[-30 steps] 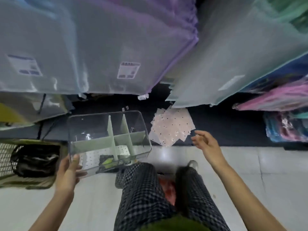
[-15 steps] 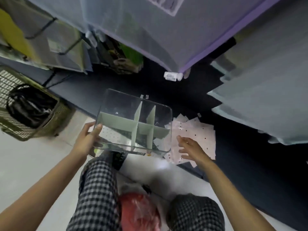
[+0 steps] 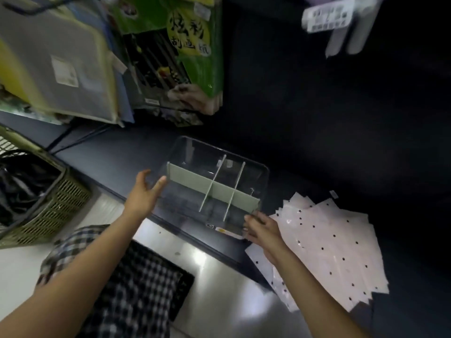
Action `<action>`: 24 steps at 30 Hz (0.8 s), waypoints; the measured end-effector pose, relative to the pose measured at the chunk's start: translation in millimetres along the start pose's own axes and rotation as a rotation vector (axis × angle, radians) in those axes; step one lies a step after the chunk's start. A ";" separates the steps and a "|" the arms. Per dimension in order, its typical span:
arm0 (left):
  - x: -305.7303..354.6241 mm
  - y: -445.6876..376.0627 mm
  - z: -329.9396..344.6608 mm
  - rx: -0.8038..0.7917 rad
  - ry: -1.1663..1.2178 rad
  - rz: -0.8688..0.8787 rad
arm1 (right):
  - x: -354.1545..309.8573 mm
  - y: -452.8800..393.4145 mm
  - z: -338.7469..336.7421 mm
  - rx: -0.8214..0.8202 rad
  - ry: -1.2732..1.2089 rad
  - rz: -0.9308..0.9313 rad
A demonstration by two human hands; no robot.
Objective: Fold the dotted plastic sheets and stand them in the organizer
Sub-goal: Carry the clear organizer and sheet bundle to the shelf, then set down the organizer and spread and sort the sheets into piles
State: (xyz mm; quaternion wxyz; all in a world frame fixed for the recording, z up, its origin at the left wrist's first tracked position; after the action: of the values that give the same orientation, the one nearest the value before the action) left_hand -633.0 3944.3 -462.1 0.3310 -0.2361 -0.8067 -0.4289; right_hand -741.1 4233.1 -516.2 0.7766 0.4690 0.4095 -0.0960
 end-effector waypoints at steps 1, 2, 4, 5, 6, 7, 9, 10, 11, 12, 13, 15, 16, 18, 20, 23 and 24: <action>0.5 -8.9 2.1 0.059 -0.114 0.030 | 9.1 -14.9 3.5 0.040 -0.009 -0.015; 1.8 -16.4 6.8 0.090 -0.225 0.072 | 18.6 -28.4 6.2 0.074 -0.027 -0.030; 6.6 -27.2 22.7 0.045 -0.435 0.129 | 36.6 -52.6 12.2 0.097 -0.065 -0.069; 7.1 -29.7 34.5 -0.027 -0.541 0.139 | 45.0 -62.6 15.0 0.105 -0.073 -0.086; 4.8 -30.8 48.5 -0.119 -0.660 0.146 | 52.2 -71.2 18.0 0.115 -0.077 -0.101; 0.8 -29.9 63.2 -0.214 -0.801 0.152 | 58.3 -79.6 21.0 0.130 -0.075 -0.115; -10.7 -25.7 87.3 -0.340 -1.091 0.162 | 66.3 -92.2 25.9 0.161 -0.044 -0.152; -16.0 -23.8 95.1 -0.358 -1.204 0.167 | 68.7 -97.0 28.0 0.174 -0.014 -0.166; -21.0 -22.2 101.2 -0.357 -1.283 0.173 | 70.8 -100.2 29.3 0.187 0.024 -0.167; -25.3 -20.7 105.8 -0.350 -1.334 0.179 | 72.4 -101.9 29.3 0.201 0.067 -0.161; -29.0 -19.0 108.8 -0.347 -1.366 0.181 | 73.8 -102.8 28.9 0.214 0.095 -0.155; -35.9 -16.1 112.4 -0.369 -1.406 0.179 | 78.0 -103.4 26.8 0.230 0.103 -0.146; -38.7 -15.6 113.5 -0.380 -1.414 0.176 | 79.3 -103.8 25.4 0.229 0.112 -0.141; -40.8 -14.0 117.4 -0.382 -1.407 0.179 | 80.4 -105.6 21.3 0.188 0.146 -0.123; -41.5 -10.8 123.2 -0.370 -1.385 0.210 | 78.7 -103.4 18.4 0.093 0.180 -0.113; -45.7 -0.2 141.1 -0.361 -1.347 0.300 | 77.6 -80.9 -0.3 0.073 0.415 -0.156; -46.9 3.3 146.6 -0.352 -1.347 0.335 | 78.6 -71.0 -11.7 0.128 0.585 -0.184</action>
State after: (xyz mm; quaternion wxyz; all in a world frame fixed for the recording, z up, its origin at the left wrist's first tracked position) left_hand -648.0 4065.9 -555.5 -0.2204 -0.6202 -0.7076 -0.2572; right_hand -734.6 4222.6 -622.0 0.5828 0.4855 0.6495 -0.0523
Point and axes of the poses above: each hand's wrist, its own y-axis away from the middle knuckle, its own z-axis out of the palm, x = y × z, the point moved 3 cm from there along -y, towards the middle knuckle, and after that the axes turned 15 degrees about -x, right-handed, at the moved point
